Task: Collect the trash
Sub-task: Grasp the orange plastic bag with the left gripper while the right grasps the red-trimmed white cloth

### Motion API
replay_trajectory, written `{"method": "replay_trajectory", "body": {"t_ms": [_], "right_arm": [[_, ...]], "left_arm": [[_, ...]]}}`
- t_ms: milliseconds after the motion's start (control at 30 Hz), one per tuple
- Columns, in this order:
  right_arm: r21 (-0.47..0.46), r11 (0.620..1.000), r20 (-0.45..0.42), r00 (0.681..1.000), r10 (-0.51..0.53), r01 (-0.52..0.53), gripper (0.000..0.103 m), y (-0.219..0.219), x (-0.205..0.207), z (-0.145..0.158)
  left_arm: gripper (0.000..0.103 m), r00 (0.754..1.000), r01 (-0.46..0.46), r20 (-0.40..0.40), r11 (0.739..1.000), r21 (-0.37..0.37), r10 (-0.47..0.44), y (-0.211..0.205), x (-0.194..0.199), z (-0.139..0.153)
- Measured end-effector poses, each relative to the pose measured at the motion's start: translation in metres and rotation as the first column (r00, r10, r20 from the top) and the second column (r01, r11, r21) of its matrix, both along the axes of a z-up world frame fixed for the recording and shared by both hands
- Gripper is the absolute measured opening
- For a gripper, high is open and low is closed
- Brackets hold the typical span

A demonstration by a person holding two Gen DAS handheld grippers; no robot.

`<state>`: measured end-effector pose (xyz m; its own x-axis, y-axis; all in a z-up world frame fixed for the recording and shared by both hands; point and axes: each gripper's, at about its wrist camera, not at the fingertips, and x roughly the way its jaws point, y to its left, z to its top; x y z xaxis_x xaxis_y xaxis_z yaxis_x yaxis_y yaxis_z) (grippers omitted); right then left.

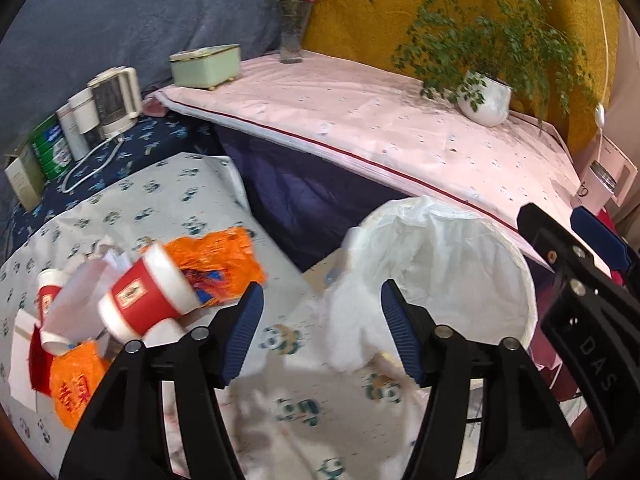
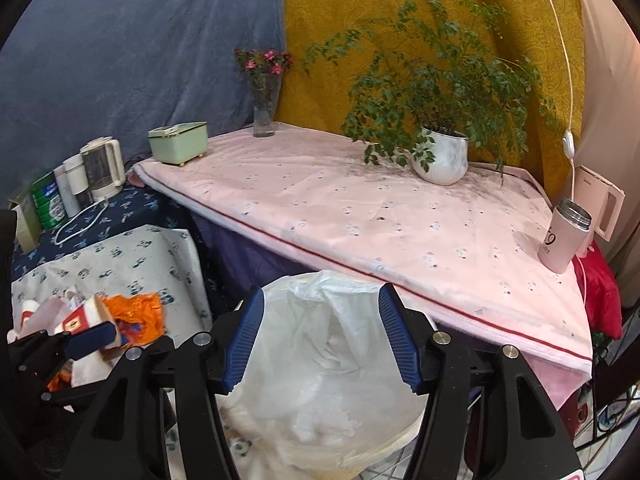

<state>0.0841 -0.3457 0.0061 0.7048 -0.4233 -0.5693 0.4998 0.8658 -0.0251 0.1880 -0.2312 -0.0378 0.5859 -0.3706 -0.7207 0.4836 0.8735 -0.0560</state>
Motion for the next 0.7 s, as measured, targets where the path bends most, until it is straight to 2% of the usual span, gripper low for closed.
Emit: {"method": "replay_trajectory", "body": {"t_ms": [167, 333, 400, 500, 700], "right_arm": [[0.016, 0.996, -0.018, 0.996, 0.086, -0.086, 0.061, 0.045, 0.006, -0.005], [0.053, 0.981, -0.045, 0.981, 0.189, -0.187, 0.062, 0.101, 0.016, -0.020], [0.071, 0.973, -0.058, 0.973, 0.224, -0.219, 0.063, 0.120, 0.021, -0.027], [0.097, 0.960, -0.076, 0.960, 0.269, -0.261, 0.065, 0.145, 0.025, -0.040], [0.128, 0.939, -0.132, 0.933, 0.334, -0.318, 0.065, 0.187, 0.039, -0.070]], "left_arm": [[0.065, 0.995, -0.100, -0.004, 0.995, 0.022, 0.101, 0.052, 0.003, -0.002], [0.068, 0.977, -0.214, -0.005, 0.974, 0.071, 0.215, 0.109, 0.008, -0.010], [0.073, 0.967, -0.252, -0.007, 0.964, 0.084, 0.254, 0.131, 0.010, -0.014], [0.074, 0.950, -0.310, -0.008, 0.944, 0.113, 0.313, 0.160, 0.011, -0.022], [0.078, 0.912, -0.394, -0.063, 0.907, 0.151, 0.406, 0.206, 0.019, -0.048]]}}
